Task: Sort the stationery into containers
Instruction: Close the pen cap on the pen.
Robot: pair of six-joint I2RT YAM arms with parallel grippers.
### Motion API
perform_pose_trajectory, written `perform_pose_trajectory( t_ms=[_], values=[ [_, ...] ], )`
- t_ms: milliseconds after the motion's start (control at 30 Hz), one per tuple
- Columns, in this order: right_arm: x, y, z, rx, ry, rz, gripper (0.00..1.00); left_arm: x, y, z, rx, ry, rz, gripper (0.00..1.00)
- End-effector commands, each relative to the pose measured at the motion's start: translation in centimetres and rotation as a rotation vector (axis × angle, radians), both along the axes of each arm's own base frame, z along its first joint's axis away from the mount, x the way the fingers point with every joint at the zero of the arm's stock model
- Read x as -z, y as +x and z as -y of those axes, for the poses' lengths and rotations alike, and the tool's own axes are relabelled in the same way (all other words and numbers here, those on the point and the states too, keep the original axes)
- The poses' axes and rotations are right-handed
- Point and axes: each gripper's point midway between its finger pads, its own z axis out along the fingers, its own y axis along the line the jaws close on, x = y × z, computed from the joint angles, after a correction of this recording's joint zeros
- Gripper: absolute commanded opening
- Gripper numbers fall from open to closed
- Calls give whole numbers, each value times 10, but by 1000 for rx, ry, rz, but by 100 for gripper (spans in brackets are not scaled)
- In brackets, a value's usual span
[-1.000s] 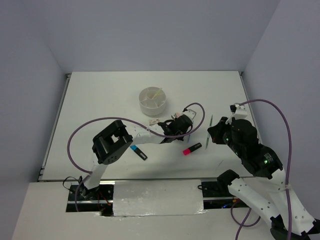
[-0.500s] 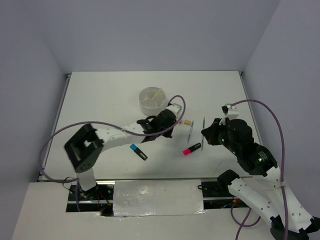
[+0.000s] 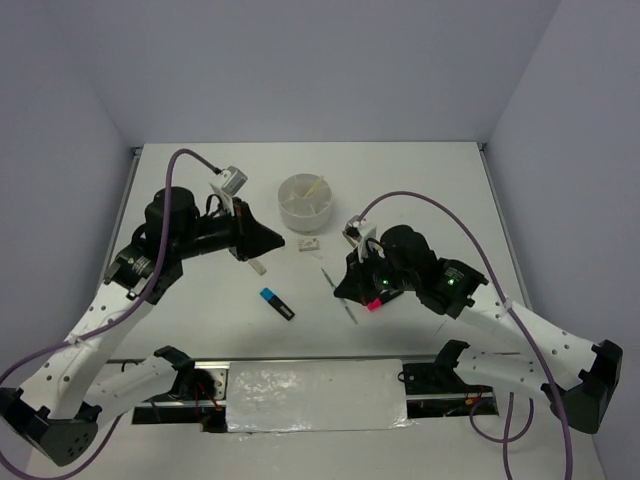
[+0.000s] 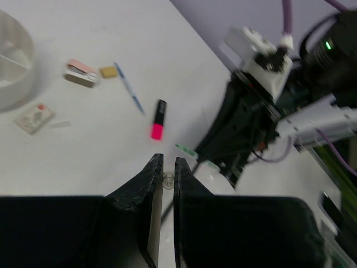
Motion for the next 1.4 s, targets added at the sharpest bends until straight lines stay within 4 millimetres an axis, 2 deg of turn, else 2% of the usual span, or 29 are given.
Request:
perform_pose_trajectory(
  t_ms=[0,33,67,200,233,300,400,633,867,1367],
  values=[
    [-62,0,-23,-121,152,168,0,-13,-59,5,284,-53,-55,0],
    [-65,0,-26,-137,144,172,0,-16,-73,7,361,-76,-61,0],
    [-63,-3,-28,-158,126,180,0,-14,-78,7,384,-84,-78,0],
    [-70,-12,-37,-206,129,200,0,-12,-89,8,431,-122,-92,0],
    [-74,-15,-37,-215,145,204,0,-25,-92,10,446,-167,-54,0],
    [-79,-21,-42,-246,174,213,0,-23,-98,11,481,-204,-64,0],
    [-85,-27,-43,-267,180,229,0,-26,-96,11,467,-219,-51,0],
    [-93,-54,-53,-366,187,254,0,-15,-90,13,461,-199,-65,0],
    [-100,-58,-56,-369,211,275,0,-14,-88,11,435,-173,-53,0],
    [-99,-57,-61,-366,198,275,0,-10,-88,13,450,-193,-62,0]
  ],
)
